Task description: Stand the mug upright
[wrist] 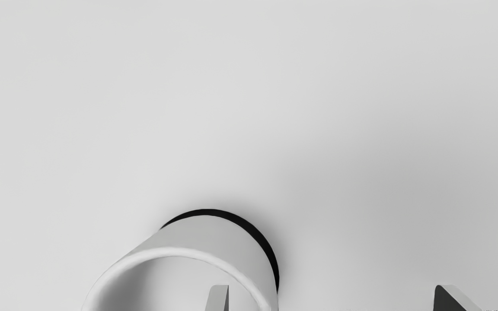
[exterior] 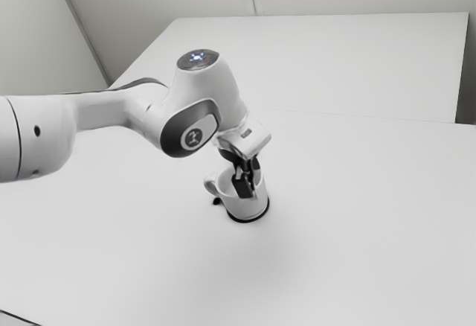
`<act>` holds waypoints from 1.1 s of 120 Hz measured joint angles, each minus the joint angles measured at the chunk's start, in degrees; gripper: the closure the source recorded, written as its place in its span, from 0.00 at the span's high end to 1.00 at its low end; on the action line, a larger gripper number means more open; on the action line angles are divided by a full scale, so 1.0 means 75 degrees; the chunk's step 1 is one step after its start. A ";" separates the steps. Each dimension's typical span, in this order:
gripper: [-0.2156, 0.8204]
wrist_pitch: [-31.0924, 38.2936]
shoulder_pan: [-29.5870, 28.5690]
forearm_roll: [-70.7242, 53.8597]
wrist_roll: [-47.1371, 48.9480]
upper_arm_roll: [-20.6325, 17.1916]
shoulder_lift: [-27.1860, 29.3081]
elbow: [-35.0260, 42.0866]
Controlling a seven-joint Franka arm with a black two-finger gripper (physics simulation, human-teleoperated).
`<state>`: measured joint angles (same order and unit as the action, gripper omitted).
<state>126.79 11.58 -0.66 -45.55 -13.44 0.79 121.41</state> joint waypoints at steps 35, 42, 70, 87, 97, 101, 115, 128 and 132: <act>0.77 -0.1106 -0.0916 0.0262 0.2721 -0.0023 -0.0027 -0.0285; 0.78 -0.1297 -0.1201 0.0359 0.3230 -0.0027 -0.0012 -0.0443; 0.79 -0.2120 -0.2679 0.0475 0.4869 -0.0216 0.0032 -0.1330; 0.79 -0.2573 -0.3421 0.0459 0.5605 -0.0257 0.0037 -0.1790; 0.79 -0.2807 -0.3711 0.0443 0.5963 -0.0255 0.0026 -0.1981; 0.79 -0.2880 -0.3801 0.0436 0.6092 -0.0256 0.0024 -0.2021; 0.79 -0.3077 -0.3995 0.0424 0.6490 -0.0250 -0.0027 -0.2117; 0.79 -0.3233 -0.4087 0.0439 0.6792 -0.0230 -0.0044 -0.2131; 0.79 -0.3275 -0.4114 0.0441 0.6869 -0.0228 -0.0015 -0.2132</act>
<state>102.23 -19.28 2.65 5.97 -15.15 0.67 105.42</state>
